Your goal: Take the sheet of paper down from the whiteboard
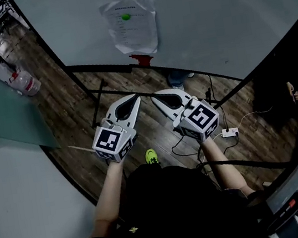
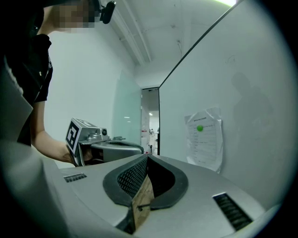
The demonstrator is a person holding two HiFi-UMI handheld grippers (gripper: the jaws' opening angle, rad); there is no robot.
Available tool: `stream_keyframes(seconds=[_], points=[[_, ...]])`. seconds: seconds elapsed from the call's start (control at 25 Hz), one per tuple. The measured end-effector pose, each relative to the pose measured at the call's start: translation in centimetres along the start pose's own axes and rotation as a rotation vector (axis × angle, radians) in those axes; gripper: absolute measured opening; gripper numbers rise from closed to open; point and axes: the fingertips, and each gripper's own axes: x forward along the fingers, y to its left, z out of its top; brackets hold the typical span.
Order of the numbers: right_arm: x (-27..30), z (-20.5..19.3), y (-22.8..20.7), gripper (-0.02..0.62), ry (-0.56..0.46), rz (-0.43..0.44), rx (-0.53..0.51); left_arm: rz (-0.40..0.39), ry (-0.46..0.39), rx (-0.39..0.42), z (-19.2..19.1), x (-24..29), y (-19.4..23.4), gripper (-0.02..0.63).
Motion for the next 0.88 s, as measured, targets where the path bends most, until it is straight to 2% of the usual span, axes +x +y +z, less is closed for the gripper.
stream_keyframes(seconds=[0.28,0.88], points=[[3.0,0.9,-1.7,0.002,-0.013,-0.039,-0.022,-0.033,-0.008,0.019,0.6,1.1,3.4,0.026],[6.0,3.3,-4.9,0.002,-0.028,-0.09,-0.094,-0.058,-0.038,0.052,2.4,3.8,6.6,0.026]])
